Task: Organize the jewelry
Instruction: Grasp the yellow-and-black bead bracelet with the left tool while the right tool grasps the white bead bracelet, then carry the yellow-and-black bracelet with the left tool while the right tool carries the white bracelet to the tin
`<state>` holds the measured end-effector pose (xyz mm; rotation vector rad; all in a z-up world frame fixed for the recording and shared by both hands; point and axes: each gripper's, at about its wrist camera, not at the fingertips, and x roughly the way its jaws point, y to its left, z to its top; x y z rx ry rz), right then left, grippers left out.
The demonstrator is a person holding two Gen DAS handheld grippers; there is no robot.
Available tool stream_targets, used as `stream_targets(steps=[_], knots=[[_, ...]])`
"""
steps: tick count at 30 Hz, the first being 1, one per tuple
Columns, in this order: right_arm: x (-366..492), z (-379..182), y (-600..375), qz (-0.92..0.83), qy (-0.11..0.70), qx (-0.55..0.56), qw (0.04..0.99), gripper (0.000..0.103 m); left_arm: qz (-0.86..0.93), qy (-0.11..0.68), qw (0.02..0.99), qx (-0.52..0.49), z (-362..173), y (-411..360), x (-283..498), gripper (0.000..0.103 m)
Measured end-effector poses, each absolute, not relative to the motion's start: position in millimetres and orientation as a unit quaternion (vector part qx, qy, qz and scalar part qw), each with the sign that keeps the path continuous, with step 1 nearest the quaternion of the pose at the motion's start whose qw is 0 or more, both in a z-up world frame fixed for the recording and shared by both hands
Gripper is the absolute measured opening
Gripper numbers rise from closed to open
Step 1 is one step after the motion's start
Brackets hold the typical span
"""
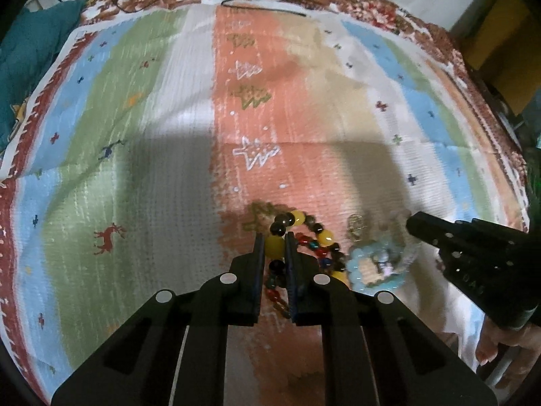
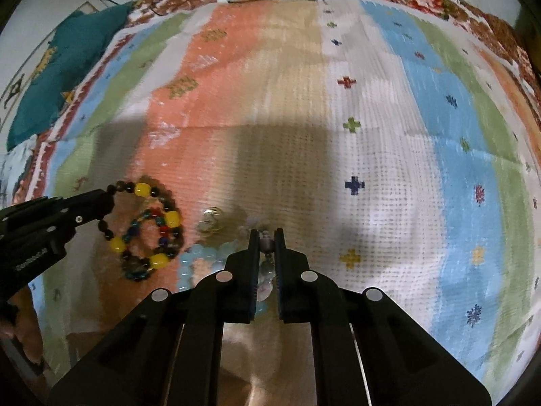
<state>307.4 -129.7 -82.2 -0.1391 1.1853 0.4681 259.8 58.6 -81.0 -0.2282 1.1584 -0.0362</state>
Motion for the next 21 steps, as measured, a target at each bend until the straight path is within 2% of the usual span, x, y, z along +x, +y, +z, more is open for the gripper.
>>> stream_targets(steps=[12, 21], knots=[[282.8, -47.5, -124.4, 0.237, 0.518, -0.080, 0.818, 0.009, -0.038, 0.515, 0.850, -0.106, -48.4, 44.0, 245.6, 0.011], [277.0, -46.5, -121.7, 0.242, 0.513, -0.090, 0.819, 0.009, -0.036, 0.512, 0.852, -0.106, -42.5, 45.4, 237.0, 0.011]])
